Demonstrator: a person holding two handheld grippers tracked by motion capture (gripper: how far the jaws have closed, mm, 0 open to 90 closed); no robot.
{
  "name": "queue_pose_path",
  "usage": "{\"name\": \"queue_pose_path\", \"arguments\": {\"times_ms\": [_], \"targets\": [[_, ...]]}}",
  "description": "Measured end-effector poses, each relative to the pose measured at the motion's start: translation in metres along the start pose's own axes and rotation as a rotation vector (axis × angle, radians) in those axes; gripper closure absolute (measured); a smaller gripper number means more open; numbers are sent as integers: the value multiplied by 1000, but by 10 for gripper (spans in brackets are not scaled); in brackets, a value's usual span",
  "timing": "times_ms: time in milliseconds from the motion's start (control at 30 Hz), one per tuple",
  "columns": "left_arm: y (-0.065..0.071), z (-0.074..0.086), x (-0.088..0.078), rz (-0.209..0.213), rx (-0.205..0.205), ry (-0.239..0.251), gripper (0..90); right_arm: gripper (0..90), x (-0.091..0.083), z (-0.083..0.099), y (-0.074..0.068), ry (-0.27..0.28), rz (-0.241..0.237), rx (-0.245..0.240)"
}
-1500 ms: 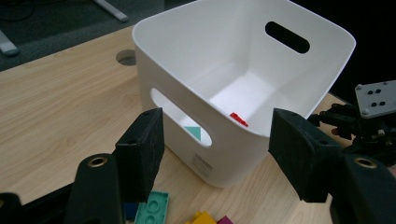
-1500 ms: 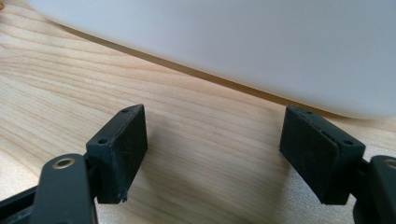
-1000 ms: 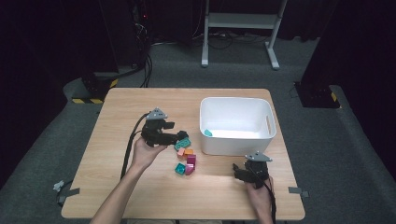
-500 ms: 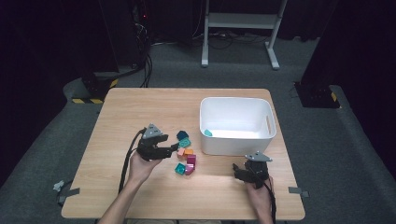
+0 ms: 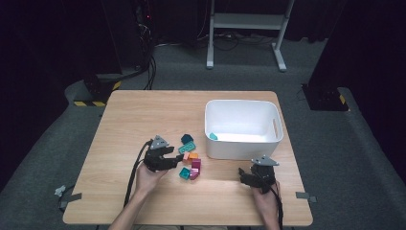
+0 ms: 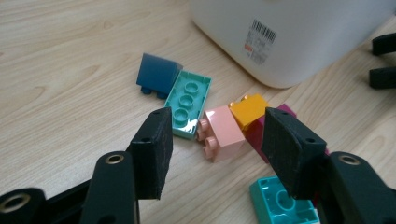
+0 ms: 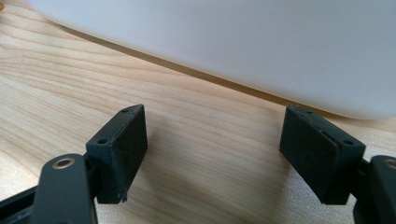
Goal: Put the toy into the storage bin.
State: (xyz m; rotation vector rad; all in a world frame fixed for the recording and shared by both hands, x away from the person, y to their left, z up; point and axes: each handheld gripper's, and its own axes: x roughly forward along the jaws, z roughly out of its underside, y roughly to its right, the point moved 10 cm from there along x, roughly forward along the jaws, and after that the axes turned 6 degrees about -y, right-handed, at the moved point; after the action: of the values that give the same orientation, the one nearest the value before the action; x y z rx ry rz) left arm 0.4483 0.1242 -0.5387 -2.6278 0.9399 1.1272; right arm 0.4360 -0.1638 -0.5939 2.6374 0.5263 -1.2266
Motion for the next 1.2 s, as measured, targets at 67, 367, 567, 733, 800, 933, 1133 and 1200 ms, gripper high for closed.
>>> {"name": "queue_pose_path", "arguments": {"times_ms": [67,367,567,733,800,933,1133,1200], "targets": [[0,2,4,2,-6,-1,440,230,0,0,0,0,0,0],[6,6,21,-7,-9,-4,444,230,0,0,0,0,0,-1],[9,7,28,-2,-6,-13,455,230,0,0,0,0,0,-1],[8,7,32,-5,-12,-23,476,230,0,0,0,0,0,-1],[7,8,34,-9,-9,-27,486,230,0,0,0,0,0,-1],[7,10,36,-9,-10,-41,513,230,0,0,0,0,0,-1],[9,13,39,-10,-4,-55,556,230,0,0,0,1,0,-1],[9,13,39,-8,-5,-56,568,230,0,0,0,0,0,-1]]}}
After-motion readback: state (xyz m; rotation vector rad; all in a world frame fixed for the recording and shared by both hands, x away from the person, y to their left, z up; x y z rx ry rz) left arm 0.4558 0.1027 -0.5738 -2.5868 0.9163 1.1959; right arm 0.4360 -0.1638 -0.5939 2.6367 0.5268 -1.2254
